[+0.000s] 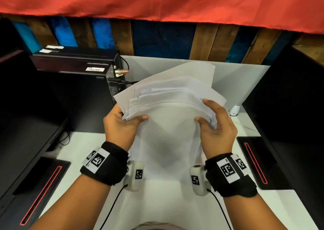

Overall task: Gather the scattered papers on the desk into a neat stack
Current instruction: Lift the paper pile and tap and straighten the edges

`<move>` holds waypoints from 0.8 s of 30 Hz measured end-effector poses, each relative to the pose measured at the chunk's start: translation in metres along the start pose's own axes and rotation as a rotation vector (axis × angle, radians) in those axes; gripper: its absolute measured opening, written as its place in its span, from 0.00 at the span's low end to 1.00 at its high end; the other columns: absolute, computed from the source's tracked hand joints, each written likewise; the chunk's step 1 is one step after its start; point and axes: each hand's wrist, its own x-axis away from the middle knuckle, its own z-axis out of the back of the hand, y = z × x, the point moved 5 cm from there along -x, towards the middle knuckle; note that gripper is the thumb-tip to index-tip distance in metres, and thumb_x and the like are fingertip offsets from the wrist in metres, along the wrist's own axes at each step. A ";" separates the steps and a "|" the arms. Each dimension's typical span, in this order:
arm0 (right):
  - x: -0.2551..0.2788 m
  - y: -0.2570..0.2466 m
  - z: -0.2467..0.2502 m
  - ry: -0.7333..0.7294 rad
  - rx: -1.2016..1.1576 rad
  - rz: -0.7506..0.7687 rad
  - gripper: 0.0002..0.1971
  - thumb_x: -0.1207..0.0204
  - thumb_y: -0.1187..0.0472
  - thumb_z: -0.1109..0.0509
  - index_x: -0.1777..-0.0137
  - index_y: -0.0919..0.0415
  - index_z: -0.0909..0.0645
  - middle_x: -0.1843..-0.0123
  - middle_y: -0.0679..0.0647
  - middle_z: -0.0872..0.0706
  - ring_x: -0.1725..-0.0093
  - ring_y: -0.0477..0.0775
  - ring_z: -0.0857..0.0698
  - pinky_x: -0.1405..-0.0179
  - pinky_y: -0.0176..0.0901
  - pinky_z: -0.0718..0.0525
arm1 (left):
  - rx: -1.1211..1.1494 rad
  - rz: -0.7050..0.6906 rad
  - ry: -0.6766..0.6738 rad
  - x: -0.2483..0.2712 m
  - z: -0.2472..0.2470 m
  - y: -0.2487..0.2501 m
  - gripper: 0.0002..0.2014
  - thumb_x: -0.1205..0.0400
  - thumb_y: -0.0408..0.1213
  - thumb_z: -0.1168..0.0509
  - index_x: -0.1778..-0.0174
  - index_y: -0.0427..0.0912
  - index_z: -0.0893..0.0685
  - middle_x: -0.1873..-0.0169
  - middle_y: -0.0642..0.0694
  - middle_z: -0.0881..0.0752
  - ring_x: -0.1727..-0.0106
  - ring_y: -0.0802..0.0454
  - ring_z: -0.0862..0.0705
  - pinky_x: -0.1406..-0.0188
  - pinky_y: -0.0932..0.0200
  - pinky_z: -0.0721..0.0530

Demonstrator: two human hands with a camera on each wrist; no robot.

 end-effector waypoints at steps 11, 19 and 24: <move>0.016 0.000 0.008 0.021 -0.163 -0.179 0.46 0.32 0.73 0.22 0.26 0.30 0.39 0.36 0.29 0.21 0.35 0.34 0.21 0.38 0.27 0.21 | 0.030 -0.017 0.015 0.006 -0.002 -0.001 0.27 0.35 0.26 0.20 0.41 0.43 0.17 0.52 0.53 0.10 0.50 0.57 0.11 0.51 0.61 0.12; 0.019 0.045 -0.001 -0.148 -0.492 -0.633 0.31 0.39 0.79 0.21 0.34 0.68 0.21 0.43 0.56 0.10 0.46 0.49 0.10 0.44 0.42 0.12 | 0.078 0.004 -0.044 -0.003 0.002 0.000 0.29 0.40 0.20 0.20 0.46 0.46 0.19 0.57 0.57 0.12 0.56 0.65 0.11 0.60 0.71 0.14; 0.029 0.075 -0.016 -0.341 -0.426 -0.746 0.27 0.40 0.74 0.18 0.40 0.60 0.17 0.47 0.52 0.09 0.48 0.47 0.10 0.44 0.42 0.13 | 0.178 0.037 -0.078 -0.007 0.004 -0.004 0.29 0.40 0.15 0.23 0.45 0.41 0.19 0.60 0.59 0.09 0.56 0.65 0.11 0.61 0.73 0.16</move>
